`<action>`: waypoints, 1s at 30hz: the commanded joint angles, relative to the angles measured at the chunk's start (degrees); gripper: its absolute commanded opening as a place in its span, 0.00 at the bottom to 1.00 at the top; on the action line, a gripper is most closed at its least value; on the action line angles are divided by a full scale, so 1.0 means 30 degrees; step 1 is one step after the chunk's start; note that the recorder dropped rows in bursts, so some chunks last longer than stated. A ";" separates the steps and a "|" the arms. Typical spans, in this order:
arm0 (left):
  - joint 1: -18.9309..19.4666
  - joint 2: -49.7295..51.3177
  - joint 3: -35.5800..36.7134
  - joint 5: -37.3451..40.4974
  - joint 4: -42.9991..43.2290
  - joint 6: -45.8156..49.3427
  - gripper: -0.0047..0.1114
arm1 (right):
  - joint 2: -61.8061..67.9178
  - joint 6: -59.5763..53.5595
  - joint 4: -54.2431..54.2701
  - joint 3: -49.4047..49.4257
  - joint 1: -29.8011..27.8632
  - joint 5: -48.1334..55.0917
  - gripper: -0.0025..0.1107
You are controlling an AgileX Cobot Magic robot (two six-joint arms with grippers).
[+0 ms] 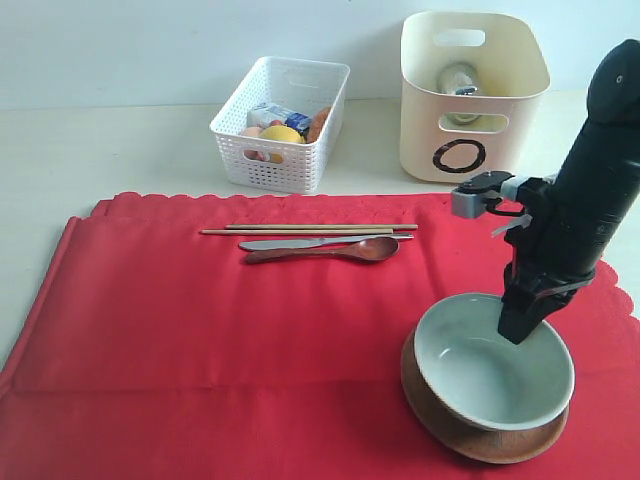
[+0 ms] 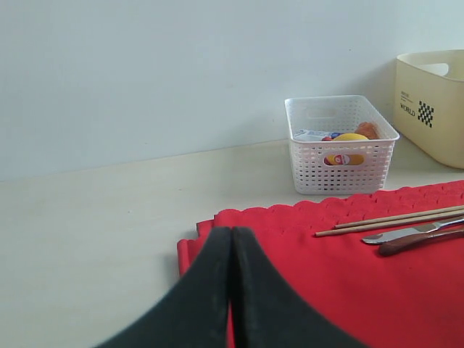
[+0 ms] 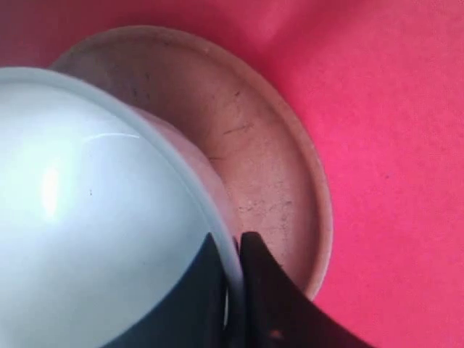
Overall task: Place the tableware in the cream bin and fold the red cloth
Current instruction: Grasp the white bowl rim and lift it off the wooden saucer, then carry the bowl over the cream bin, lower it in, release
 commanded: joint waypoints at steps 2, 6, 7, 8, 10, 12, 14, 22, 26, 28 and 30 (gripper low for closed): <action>-0.0110 -0.0124 0.0056 -0.0016 -0.0012 -0.0077 0.05 | -0.0028 -0.0139 0.0071 -0.0814 -0.0082 0.1389 0.02; -0.0110 -0.0124 0.0056 -0.0016 -0.0012 -0.0041 0.05 | -0.0028 -0.0099 0.0503 -0.2322 -0.0082 0.2489 0.02; -0.0110 -0.0124 0.0056 -0.0016 -0.0012 -0.0041 0.05 | -0.0028 0.0102 0.0596 -0.2481 -0.0082 0.2489 0.02; -0.0110 -0.0124 0.0056 -0.0016 -0.0012 -0.0041 0.05 | -0.0028 0.0222 0.0805 -0.2754 -0.0082 0.2489 0.02; -0.0110 -0.0124 0.0056 -0.0016 -0.0012 -0.0041 0.05 | -0.0028 0.0222 0.1023 -0.3292 -0.0082 0.2489 0.02; -0.0110 -0.0124 0.0056 -0.0016 -0.0012 -0.0041 0.05 | -0.0028 0.0222 0.1543 -0.3764 -0.0082 0.2489 0.02; -0.0110 -0.0124 0.0056 -0.0016 -0.0012 -0.0041 0.05 | -0.0028 0.0222 0.1772 -0.4329 -0.0082 0.2489 0.02; -0.0110 -0.0124 0.0056 -0.0016 -0.0012 -0.0041 0.05 | -0.0028 0.2075 0.2077 -0.7261 -0.0082 0.1468 0.02; -0.0110 -0.0124 0.0056 -0.0016 -0.0012 -0.0041 0.05 | -0.0028 0.2407 0.3007 -0.8805 -0.0082 -0.0095 0.02; -0.0110 -0.0124 0.0056 -0.0016 -0.0012 -0.0041 0.05 | -0.0028 0.3144 0.2969 -0.9564 -0.0082 -0.0871 0.02; -0.0110 -0.0124 0.0056 -0.0016 -0.0012 -0.0041 0.05 | -0.0028 0.4371 0.2934 -1.0323 -0.0131 -0.2407 0.02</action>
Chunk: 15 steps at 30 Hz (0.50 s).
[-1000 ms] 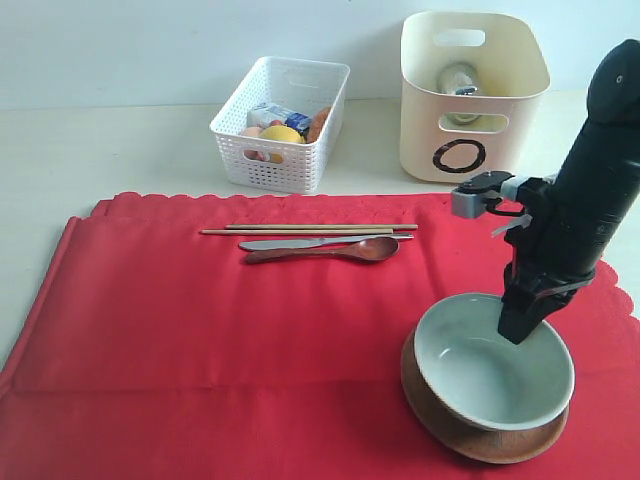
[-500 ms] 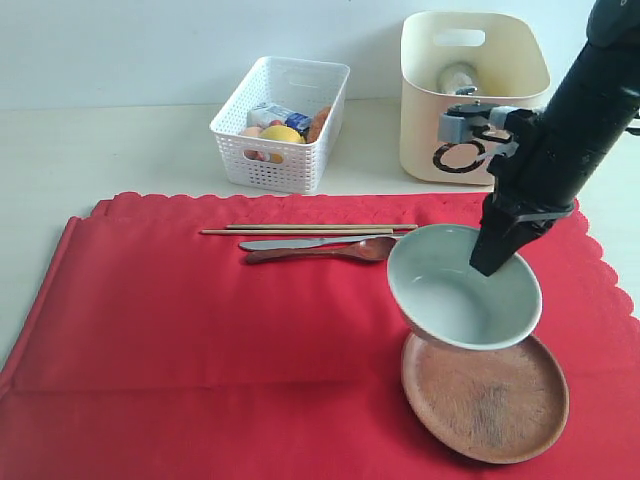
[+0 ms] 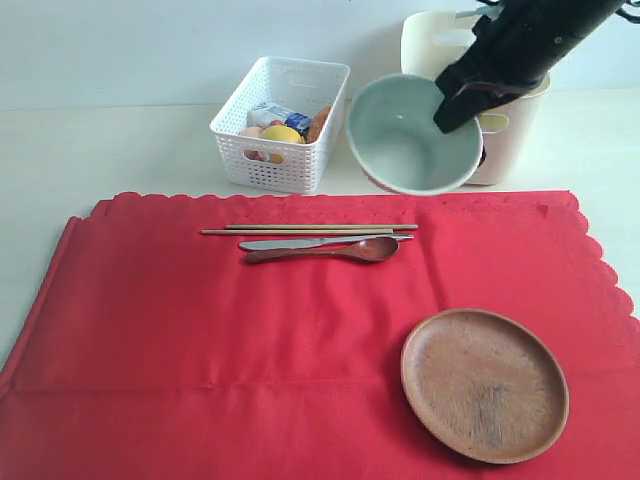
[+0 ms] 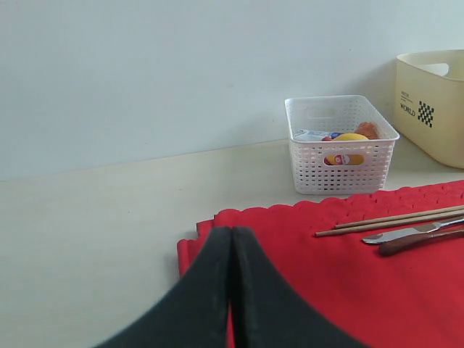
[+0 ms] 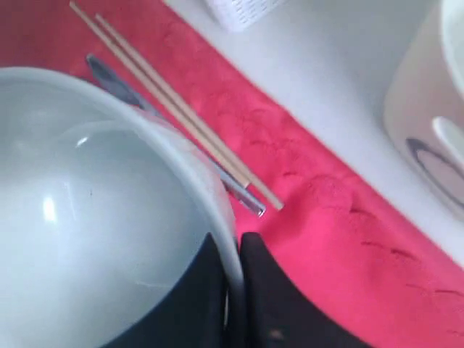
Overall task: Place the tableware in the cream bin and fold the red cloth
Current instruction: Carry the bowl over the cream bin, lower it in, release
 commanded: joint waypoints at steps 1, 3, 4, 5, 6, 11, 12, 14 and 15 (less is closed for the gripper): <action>-0.0110 -0.0124 0.0056 -0.0016 -0.0012 -0.0041 0.05 | -0.0039 0.2022 0.0387 -0.1122 -0.0232 -0.2378 0.02; -0.0110 -0.0124 0.0056 -0.0016 -0.0012 -0.0041 0.05 | -0.0039 0.3741 0.0556 -0.1470 -0.0478 -0.3822 0.02; -0.0110 -0.0124 0.0056 -0.0016 -0.0012 -0.0041 0.05 | -0.0039 0.4395 0.0713 -0.1560 -0.0657 -0.4656 0.02; -0.0110 -0.0124 0.0056 -0.0016 -0.0012 -0.0041 0.05 | -0.0039 0.4627 0.0721 -0.1560 -0.0866 -0.5123 0.02; -0.0110 -0.0124 0.0056 -0.0016 -0.0012 -0.0041 0.05 | -0.0039 0.5038 0.0721 -0.1560 -0.1155 -0.5860 0.02; -0.0110 -0.0124 0.0056 -0.0016 -0.0012 -0.0077 0.05 | 0.0264 0.6394 0.0721 -0.1560 -0.2152 -0.7571 0.02; -0.0110 -0.0124 0.0056 -0.0016 -0.0012 -0.0077 0.05 | 0.0317 0.6621 0.0721 -0.1560 -0.2302 -0.7801 0.02; -0.0110 -0.0124 0.0056 -0.0016 -0.0012 -0.0077 0.05 | 0.0568 0.6916 0.0721 -0.1560 -0.2572 -0.8344 0.02; -0.0110 -0.0124 0.0056 -0.0016 -0.0012 -0.0077 0.05 | 0.0698 0.6916 0.0721 -0.1560 -0.2673 -0.8561 0.02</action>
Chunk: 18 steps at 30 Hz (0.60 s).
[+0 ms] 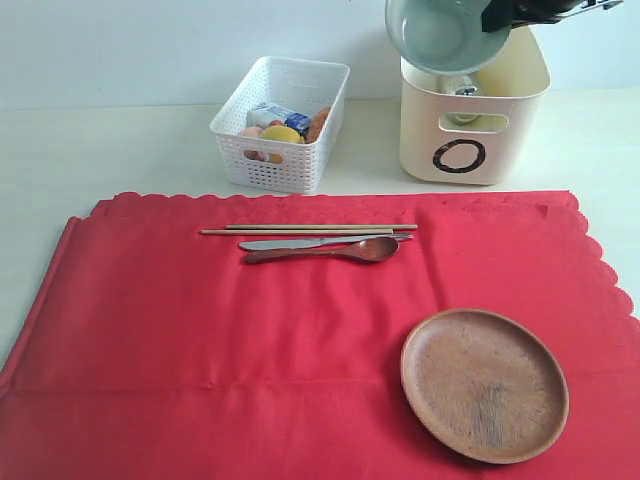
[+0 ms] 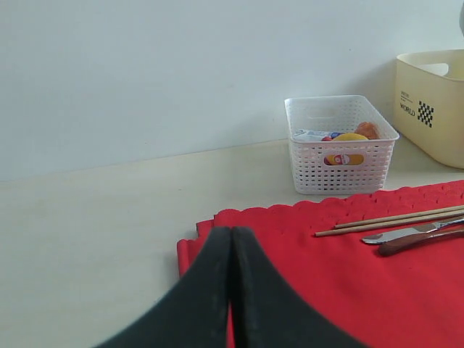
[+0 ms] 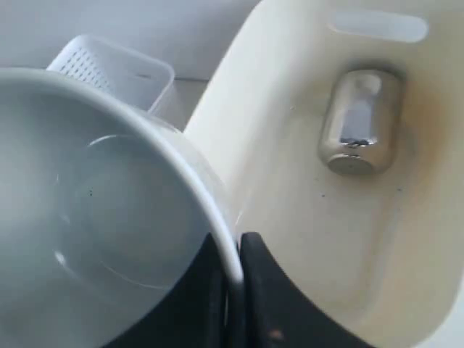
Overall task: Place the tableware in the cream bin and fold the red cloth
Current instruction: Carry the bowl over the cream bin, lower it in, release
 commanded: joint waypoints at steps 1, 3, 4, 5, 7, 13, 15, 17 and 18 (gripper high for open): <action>-0.0110 -0.0124 0.0056 -0.0016 -0.0012 -0.0077 0.05 | 0.0486 0.0590 0.0282 -0.0188 -0.0565 -0.1533 0.02; -0.0110 -0.0124 0.0056 -0.0016 -0.0012 -0.0032 0.05 | 0.0770 0.0590 0.0184 -0.0188 -0.0565 -0.2129 0.02; -0.0110 -0.0124 0.0056 -0.0016 -0.0012 -0.0032 0.05 | 0.0882 0.0590 0.0184 -0.0188 -0.0565 -0.2332 0.02; -0.0110 -0.0124 0.0056 -0.0016 -0.0012 -0.0032 0.05 | 0.1064 0.0590 0.0184 -0.0188 -0.0565 -0.2672 0.02; -0.0110 -0.0124 0.0056 -0.0016 -0.0012 -0.0032 0.05 | 0.1345 0.0590 0.0184 -0.0188 -0.0565 -0.3283 0.02; -0.0110 -0.0124 0.0056 -0.0016 -0.0012 -0.0077 0.05 | 0.2068 0.0549 -0.0905 -0.0188 -0.0565 -0.4440 0.02; -0.0110 -0.0124 0.0056 -0.0016 -0.0012 -0.0077 0.05 | 0.2233 0.0635 -0.1553 -0.0188 -0.0565 -0.4692 0.02; -0.0110 -0.0124 0.0056 -0.0016 -0.0012 -0.0077 0.05 | 0.2312 0.0635 -0.1882 -0.0188 -0.0565 -0.4944 0.05; -0.0110 -0.0124 0.0056 -0.0016 -0.0012 -0.0077 0.05 | 0.2403 0.0635 -0.1882 -0.0188 -0.0565 -0.5035 0.08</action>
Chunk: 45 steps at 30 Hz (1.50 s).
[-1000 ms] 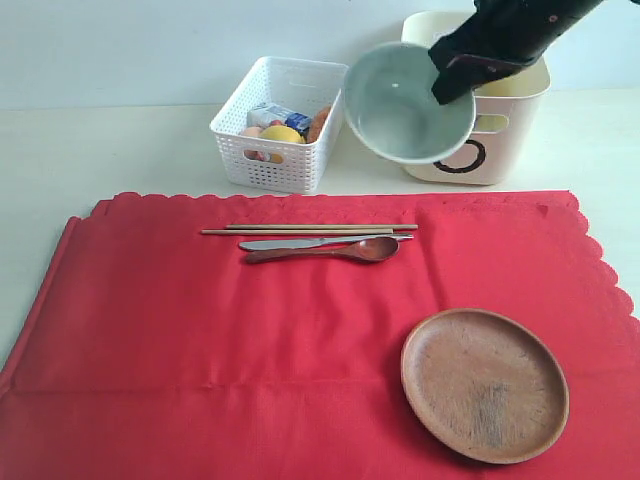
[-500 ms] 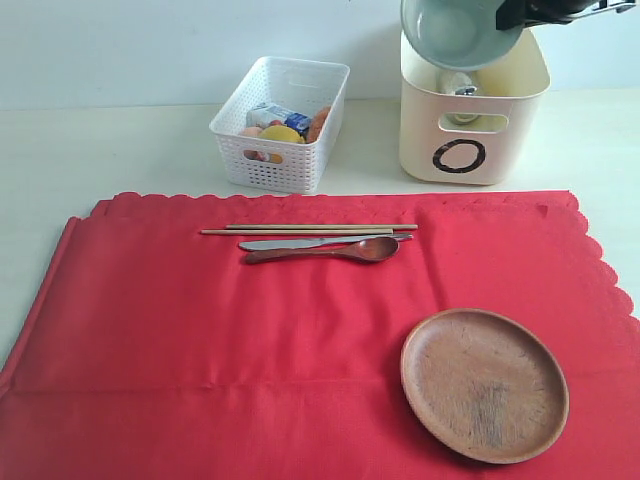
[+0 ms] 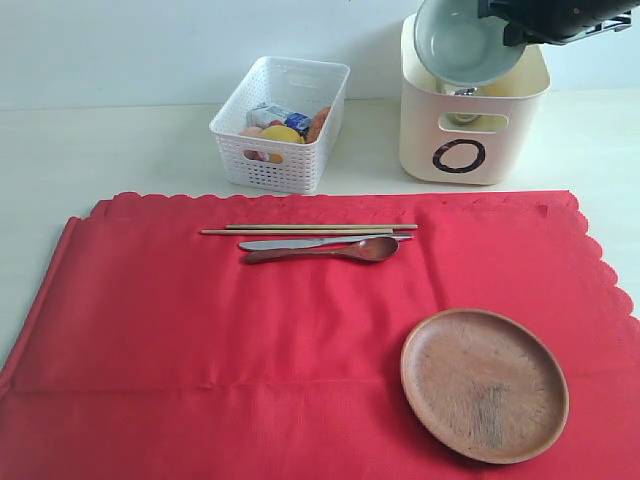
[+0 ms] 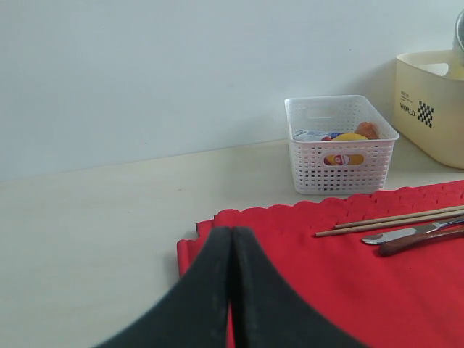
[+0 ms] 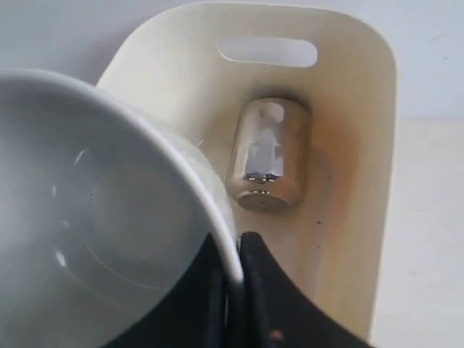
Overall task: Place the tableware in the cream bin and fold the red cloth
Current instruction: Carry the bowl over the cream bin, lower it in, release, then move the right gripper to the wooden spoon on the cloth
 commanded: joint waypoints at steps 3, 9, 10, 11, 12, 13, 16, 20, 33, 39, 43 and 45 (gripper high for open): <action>-0.0110 -0.0124 0.0056 -0.0016 -0.0012 -0.0034 0.05 | 0.0320 0.0031 -0.0471 -0.0188 -0.0065 -0.1211 0.17; -0.0110 -0.0124 0.0056 -0.0016 -0.0012 -0.0034 0.05 | 0.0715 0.0031 -0.0471 -0.0188 -0.0065 -0.1143 0.33; -0.0110 -0.0124 0.0056 -0.0016 -0.0012 -0.0034 0.05 | 0.0760 0.0031 -0.0471 -0.0188 -0.0065 -0.1100 0.35; -0.0110 -0.0124 0.0056 -0.0016 -0.0012 -0.0034 0.05 | 0.0850 0.0031 -0.0471 -0.0188 -0.0065 -0.1102 0.37; -0.0110 -0.0124 0.0056 -0.0016 -0.0012 -0.0079 0.05 | 0.0936 0.0031 -0.0471 -0.0188 -0.0065 -0.1061 0.39; -0.0110 -0.0124 0.0056 -0.0016 -0.0012 -0.0079 0.05 | 0.0968 0.0031 -0.0471 -0.0188 -0.0065 -0.1031 0.40; -0.0110 -0.0124 0.0056 -0.0016 -0.0012 -0.0079 0.05 | 0.1057 0.0031 -0.0471 -0.0188 -0.0065 -0.0929 0.42; -0.0110 -0.0124 0.0056 -0.0016 -0.0012 -0.0079 0.05 | 0.1082 0.0088 -0.0207 -0.0188 -0.0065 -0.0329 0.42; -0.0110 -0.0124 0.0056 -0.0016 -0.0012 -0.0077 0.05 | -0.1030 0.0817 -0.0277 -0.0188 -0.0065 0.1837 0.42; -0.0110 -0.0124 0.0056 -0.0016 -0.0012 -0.0077 0.05 | -0.2663 -0.0215 -0.0464 -0.0188 -0.0065 0.3862 0.42; -0.0110 -0.0124 0.0056 -0.0016 -0.0012 -0.0032 0.05 | -0.3648 -0.1316 -0.0464 -0.0188 -0.0065 0.5600 0.42; -0.0110 -0.0124 0.0056 -0.0016 -0.0012 -0.0032 0.05 | -0.4145 -0.1887 -0.0464 -0.0188 -0.0065 0.6510 0.42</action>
